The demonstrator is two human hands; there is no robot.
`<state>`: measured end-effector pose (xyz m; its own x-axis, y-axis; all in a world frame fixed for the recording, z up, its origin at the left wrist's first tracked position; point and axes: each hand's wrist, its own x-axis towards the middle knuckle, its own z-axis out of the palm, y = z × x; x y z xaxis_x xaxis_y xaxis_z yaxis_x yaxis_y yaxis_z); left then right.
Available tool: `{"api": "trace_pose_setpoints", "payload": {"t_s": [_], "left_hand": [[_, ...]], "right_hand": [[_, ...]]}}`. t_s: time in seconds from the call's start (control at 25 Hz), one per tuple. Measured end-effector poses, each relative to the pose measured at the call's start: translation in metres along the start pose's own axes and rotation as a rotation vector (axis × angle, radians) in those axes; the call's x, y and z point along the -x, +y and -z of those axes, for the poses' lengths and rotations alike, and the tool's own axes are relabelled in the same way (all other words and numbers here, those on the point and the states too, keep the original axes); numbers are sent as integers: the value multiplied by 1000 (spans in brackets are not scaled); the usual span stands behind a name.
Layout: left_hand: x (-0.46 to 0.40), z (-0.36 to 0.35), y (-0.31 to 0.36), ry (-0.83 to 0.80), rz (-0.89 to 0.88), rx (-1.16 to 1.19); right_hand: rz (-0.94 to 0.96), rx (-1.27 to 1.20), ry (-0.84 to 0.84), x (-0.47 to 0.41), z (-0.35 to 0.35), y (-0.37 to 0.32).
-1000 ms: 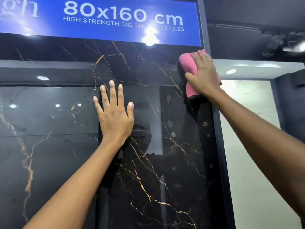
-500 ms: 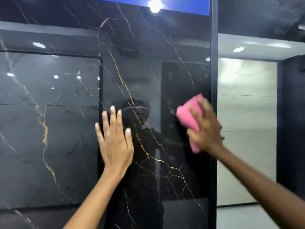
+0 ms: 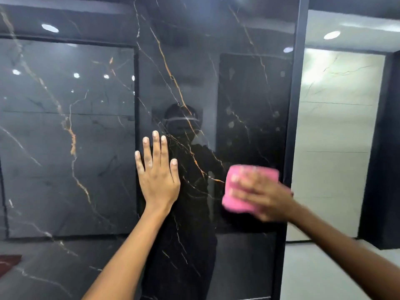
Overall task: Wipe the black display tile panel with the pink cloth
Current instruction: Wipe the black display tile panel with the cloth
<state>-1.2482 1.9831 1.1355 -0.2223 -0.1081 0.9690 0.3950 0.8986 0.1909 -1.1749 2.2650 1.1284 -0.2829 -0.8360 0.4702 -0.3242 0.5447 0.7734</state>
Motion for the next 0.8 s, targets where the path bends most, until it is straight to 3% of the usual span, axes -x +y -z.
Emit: {"api": "trace_pose_setpoints", "payload": {"t_s": [0.12,0.16,0.24,0.4,0.44,0.52,0.56,0.68,0.72,0.8], "left_hand": [[0,-1,-1,4,-2,-9],[0,-1,-1,6,-8,-8],[1,-1,-2,9,-23,2],[0,1,-2,9,-30,18],[1,1,-1,3,-27,18],[3,2,0,-8,-18,21],[2,2,0,-10,-14,22],[-1,4,0,-24,-6,43],[0,5,1,-25,-7,61],[19,7,-1,-44,6,113]], "right_hand": [[-496,-150,337,-61,46,80],[-543,-97,362,-83,44,93],[-380,-29,364,-101,25,65],[209,-22,-80,-28,-43,-77],[340,-15,-180,-10,-42,-85],[415,-50,-173,-2,-31,-47],[316,-40,-101,-12,-20,-19],[-304,-43,233,-42,17,67],[-513,-73,346,-43,21,73],[-743,-83,424,-24,7,40]]}}
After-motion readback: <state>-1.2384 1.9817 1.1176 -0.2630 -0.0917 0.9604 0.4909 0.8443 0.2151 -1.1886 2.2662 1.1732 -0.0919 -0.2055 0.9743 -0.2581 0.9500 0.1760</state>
